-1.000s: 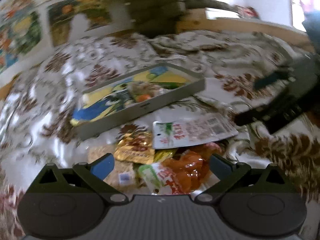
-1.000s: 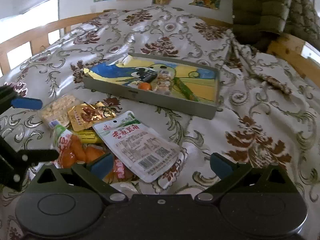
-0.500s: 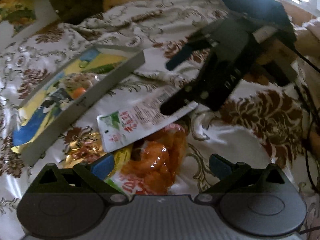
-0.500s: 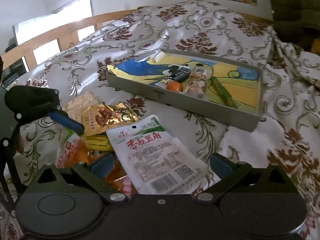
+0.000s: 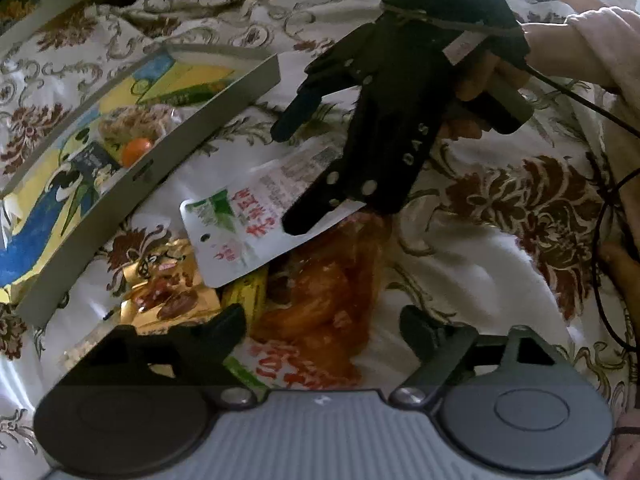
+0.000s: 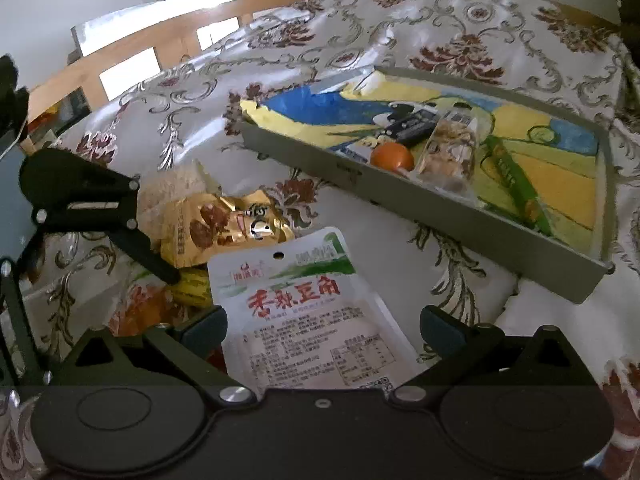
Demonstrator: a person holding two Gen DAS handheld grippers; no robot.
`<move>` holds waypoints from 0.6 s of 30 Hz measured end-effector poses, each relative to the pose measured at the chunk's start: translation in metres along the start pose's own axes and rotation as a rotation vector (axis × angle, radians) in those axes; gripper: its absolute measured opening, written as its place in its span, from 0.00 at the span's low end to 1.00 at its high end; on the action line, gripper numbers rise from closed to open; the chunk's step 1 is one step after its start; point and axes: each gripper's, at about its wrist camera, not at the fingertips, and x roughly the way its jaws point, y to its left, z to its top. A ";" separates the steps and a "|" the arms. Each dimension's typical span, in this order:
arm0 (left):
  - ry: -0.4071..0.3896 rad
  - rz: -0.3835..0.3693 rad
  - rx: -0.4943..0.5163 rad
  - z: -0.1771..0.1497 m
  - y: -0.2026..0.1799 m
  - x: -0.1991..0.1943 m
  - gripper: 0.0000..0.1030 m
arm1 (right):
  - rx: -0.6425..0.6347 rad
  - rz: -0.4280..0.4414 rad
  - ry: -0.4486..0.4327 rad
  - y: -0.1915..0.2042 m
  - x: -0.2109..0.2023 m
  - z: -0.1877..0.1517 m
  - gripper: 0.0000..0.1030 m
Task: Organize snacks
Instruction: 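Lower the left tool to the orange dried-fruit bag while the right tool approaches the white red-text pouch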
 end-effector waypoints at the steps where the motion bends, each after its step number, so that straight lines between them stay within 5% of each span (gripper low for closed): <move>1: 0.004 -0.004 -0.002 0.000 0.002 0.000 0.81 | -0.001 0.004 0.006 0.000 0.001 0.000 0.99; 9: 0.025 -0.034 0.085 0.013 -0.006 0.001 0.81 | -0.049 0.031 0.036 0.003 0.008 -0.003 0.99; 18: 0.142 -0.098 0.120 0.030 -0.009 0.029 0.83 | -0.046 0.040 0.045 0.000 0.015 0.000 0.99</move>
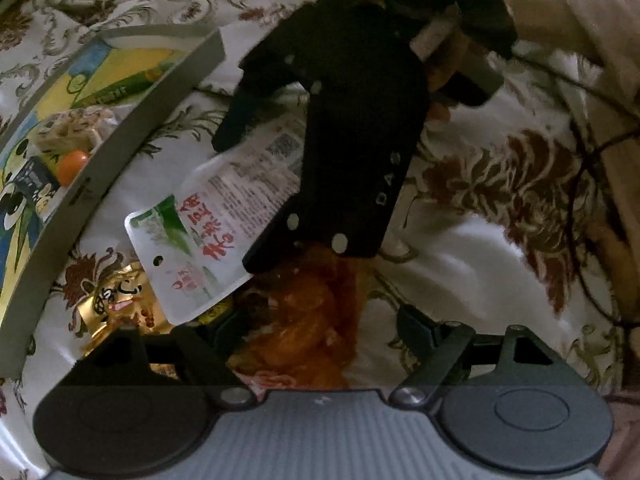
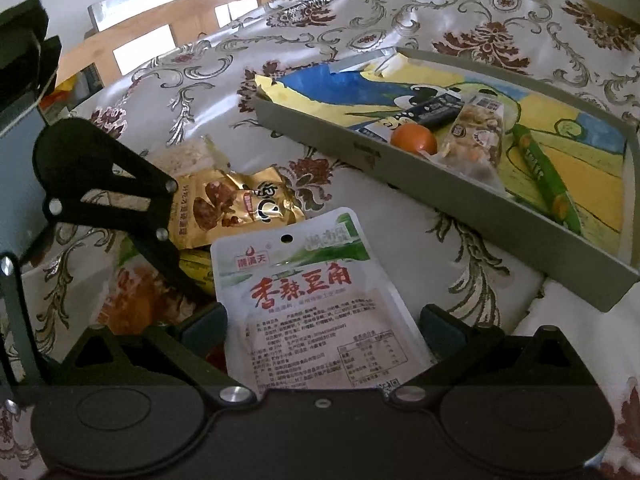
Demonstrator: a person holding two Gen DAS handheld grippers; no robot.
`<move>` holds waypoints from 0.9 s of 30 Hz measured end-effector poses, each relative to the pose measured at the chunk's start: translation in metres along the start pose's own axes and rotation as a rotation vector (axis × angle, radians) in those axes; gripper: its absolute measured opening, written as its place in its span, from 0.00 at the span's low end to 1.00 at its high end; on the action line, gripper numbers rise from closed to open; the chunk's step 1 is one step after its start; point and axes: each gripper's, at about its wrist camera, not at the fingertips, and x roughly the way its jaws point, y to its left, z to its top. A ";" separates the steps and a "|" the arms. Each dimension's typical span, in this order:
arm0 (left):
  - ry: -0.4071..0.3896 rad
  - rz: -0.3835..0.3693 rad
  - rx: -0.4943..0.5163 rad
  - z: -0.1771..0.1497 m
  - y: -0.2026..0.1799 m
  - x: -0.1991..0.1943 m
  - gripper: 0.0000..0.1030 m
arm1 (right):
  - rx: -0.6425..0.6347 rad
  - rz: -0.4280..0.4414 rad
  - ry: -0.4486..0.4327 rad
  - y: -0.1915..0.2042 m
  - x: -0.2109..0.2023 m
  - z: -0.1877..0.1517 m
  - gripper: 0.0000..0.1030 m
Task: Organize snacks
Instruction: 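Lower the left tool to the orange dried-fruit bag while the right tool approaches the white red-text pouch, then close the left tool on the orange bag while the right tool grasps the white pouch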
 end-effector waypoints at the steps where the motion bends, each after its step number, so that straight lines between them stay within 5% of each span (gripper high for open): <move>1: 0.004 0.008 0.012 -0.001 -0.002 0.002 0.81 | -0.003 0.001 0.002 0.000 0.000 0.000 0.99; 6: 0.006 0.059 -0.025 -0.006 -0.001 0.003 0.66 | -0.018 0.009 0.008 0.000 -0.002 0.000 0.99; 15: -0.013 0.121 -0.172 -0.012 -0.007 -0.012 0.58 | -0.003 0.015 0.004 -0.004 -0.007 -0.001 0.99; 17: -0.018 0.149 -0.247 -0.012 -0.006 -0.020 0.48 | -0.008 0.025 0.011 -0.003 -0.008 -0.002 0.99; 21: 0.004 0.141 -0.517 -0.019 0.011 -0.029 0.47 | -0.004 0.045 0.021 -0.003 -0.008 -0.002 0.99; 27: -0.025 0.135 -0.603 -0.033 0.013 -0.036 0.45 | -0.007 0.039 0.024 0.002 -0.005 -0.002 0.99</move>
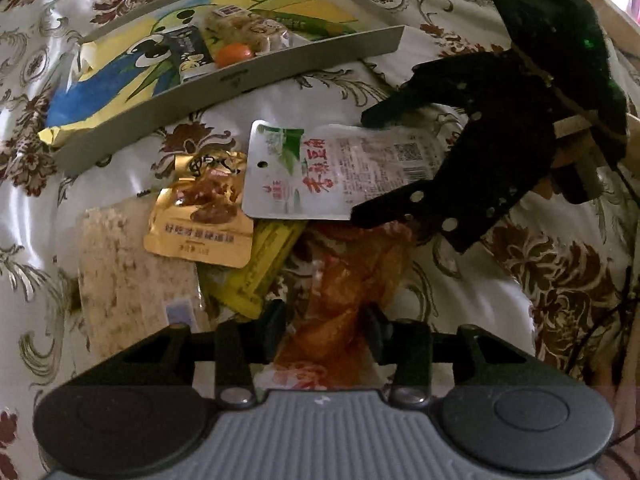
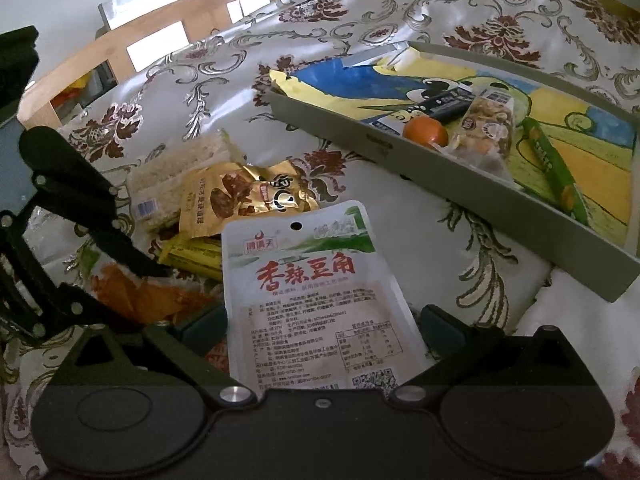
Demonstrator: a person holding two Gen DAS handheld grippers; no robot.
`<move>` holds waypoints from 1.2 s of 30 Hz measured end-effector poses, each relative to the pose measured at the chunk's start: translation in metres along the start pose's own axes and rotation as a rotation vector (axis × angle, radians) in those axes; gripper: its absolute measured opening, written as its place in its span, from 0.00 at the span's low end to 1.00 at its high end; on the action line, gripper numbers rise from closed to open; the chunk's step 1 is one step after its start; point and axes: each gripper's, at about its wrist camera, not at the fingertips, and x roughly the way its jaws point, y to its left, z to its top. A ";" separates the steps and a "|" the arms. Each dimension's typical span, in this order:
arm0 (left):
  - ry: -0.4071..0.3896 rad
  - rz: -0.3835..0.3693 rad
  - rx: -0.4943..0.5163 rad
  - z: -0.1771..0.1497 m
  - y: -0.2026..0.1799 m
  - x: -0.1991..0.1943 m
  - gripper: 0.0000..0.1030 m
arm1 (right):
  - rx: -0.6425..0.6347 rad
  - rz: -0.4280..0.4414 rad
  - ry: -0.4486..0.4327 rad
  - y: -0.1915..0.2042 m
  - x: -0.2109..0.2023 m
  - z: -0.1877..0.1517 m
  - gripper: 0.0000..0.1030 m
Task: Organize snacks
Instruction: 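Close the left tool on the orange bag while the right tool grasps the white pouch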
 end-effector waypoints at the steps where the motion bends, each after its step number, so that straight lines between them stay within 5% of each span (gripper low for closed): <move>1: -0.004 -0.002 0.005 -0.001 -0.001 0.000 0.45 | -0.008 -0.009 0.002 0.002 0.002 0.001 0.99; 14: 0.036 0.034 0.112 0.008 -0.020 0.021 0.52 | -0.111 -0.146 0.035 0.032 0.022 0.003 0.99; 24: 0.019 0.058 0.112 0.004 -0.027 0.005 0.37 | -0.121 -0.180 0.004 0.042 0.009 0.002 0.93; 29: 0.014 0.072 0.109 0.004 -0.035 -0.005 0.30 | -0.021 -0.143 -0.022 0.034 -0.004 0.001 0.86; 36: 0.006 0.114 0.061 0.000 -0.044 -0.015 0.30 | 0.062 -0.113 -0.064 0.028 -0.018 0.001 0.81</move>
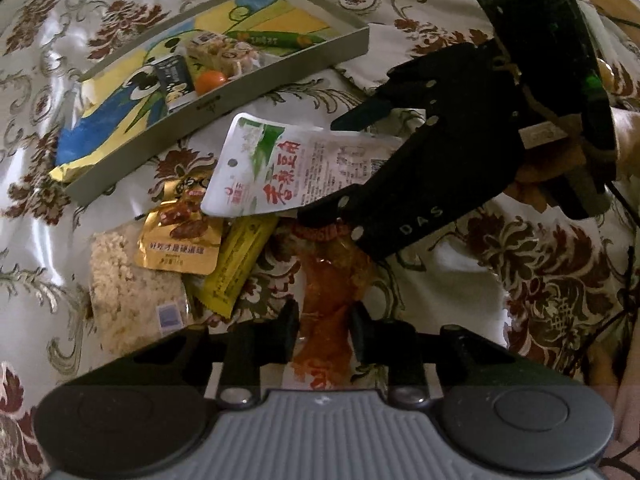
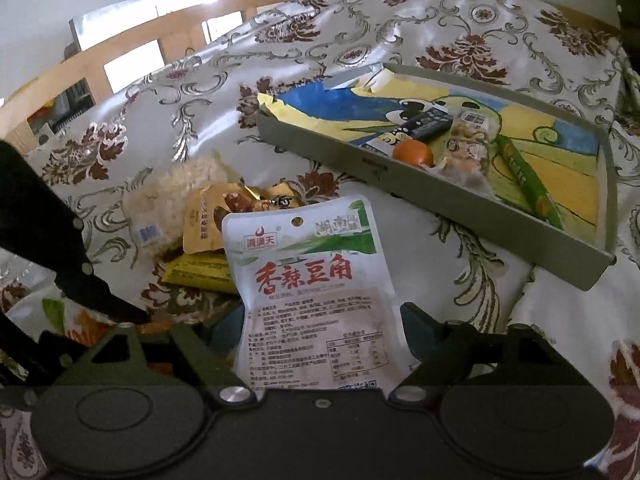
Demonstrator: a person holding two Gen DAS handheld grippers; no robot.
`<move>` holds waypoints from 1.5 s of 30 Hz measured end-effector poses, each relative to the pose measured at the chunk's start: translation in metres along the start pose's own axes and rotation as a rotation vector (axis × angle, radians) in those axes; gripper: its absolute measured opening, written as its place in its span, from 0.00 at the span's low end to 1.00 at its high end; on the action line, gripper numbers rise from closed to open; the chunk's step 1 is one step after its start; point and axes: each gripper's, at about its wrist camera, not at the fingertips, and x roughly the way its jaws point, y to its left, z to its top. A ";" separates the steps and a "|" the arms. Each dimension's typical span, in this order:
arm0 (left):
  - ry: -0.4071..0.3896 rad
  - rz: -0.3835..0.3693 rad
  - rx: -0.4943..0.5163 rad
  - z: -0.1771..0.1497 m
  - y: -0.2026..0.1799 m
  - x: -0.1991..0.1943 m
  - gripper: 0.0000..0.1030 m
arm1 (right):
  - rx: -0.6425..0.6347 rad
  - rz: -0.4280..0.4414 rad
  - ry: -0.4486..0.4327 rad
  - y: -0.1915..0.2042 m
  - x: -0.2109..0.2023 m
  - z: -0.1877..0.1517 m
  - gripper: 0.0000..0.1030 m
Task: Organize snacks
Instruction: 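Close the left tool on the orange bag while the right tool grasps the white pouch, then lift the orange bag and white pouch and carry both over the tray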
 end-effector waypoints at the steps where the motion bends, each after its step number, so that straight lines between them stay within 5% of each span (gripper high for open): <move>1: -0.002 0.003 -0.011 -0.001 0.000 -0.001 0.30 | 0.014 0.006 -0.003 -0.001 -0.001 0.000 0.81; 16: -0.018 -0.111 -0.239 -0.014 0.023 -0.033 0.29 | 0.288 0.117 -0.123 -0.030 -0.037 0.004 0.80; 22: -0.060 -0.084 -0.259 -0.019 0.026 -0.054 0.29 | 0.324 0.125 -0.210 -0.033 -0.057 0.008 0.80; 35: -0.321 -0.079 -0.452 0.002 0.047 -0.064 0.29 | 0.379 0.037 -0.414 -0.045 -0.087 0.017 0.81; 45: -0.539 -0.011 -0.513 0.065 0.080 -0.043 0.29 | 0.439 -0.090 -0.542 -0.084 -0.089 0.040 0.81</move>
